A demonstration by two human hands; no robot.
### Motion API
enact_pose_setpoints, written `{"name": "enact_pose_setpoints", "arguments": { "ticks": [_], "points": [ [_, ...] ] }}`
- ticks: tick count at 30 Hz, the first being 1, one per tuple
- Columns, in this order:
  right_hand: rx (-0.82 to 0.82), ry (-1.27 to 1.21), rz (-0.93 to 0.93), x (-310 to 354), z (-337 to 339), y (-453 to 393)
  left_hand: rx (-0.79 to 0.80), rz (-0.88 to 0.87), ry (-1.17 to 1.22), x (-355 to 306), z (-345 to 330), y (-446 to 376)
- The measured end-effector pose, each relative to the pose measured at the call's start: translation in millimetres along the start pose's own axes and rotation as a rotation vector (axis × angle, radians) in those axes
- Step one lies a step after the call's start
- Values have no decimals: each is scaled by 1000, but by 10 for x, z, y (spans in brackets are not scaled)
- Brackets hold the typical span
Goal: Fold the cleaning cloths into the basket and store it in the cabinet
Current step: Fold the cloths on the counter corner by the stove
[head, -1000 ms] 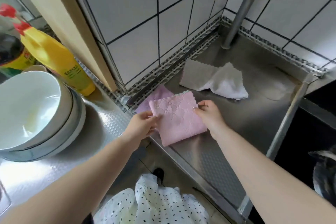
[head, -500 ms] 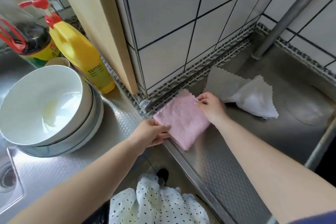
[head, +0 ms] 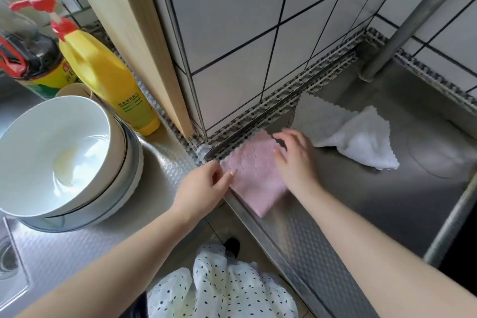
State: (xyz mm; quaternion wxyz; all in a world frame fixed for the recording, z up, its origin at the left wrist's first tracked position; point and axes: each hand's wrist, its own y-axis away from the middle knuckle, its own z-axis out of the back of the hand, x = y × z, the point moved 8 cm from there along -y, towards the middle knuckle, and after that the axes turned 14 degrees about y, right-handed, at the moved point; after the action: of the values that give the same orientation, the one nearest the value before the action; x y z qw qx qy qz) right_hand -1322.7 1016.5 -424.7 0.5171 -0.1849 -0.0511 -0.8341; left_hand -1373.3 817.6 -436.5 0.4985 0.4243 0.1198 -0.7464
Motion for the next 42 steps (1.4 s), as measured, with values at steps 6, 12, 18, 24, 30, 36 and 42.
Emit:
{"name": "enact_pose_setpoints", "arguments": {
  "ticks": [6, 12, 18, 24, 30, 36, 42],
  "points": [
    [159, 228, 214, 241, -424, 419, 80, -699, -384, -456, -514, -120],
    [253, 406, 236, 139, -624, 414, 174, -545, -559, -53, -788, -295],
    [318, 469, 132, -178, -565, 458, 197, -493, -571, -13, -768, -300],
    [265, 277, 43, -340, -366, 403, 117, -596, -516, -415, -712, -283],
    [34, 338, -120, -1005, 220, 192, 183, -623, -247, -1143, -883, -550],
    [-96, 406, -153, -1552, 617, -80, 321, -354, -82, -1373, -1241, -1286],
    [71, 354, -116, -1609, 333, -167, 271, -68, 93, -1234, -1354, -1622]
  ]
}}
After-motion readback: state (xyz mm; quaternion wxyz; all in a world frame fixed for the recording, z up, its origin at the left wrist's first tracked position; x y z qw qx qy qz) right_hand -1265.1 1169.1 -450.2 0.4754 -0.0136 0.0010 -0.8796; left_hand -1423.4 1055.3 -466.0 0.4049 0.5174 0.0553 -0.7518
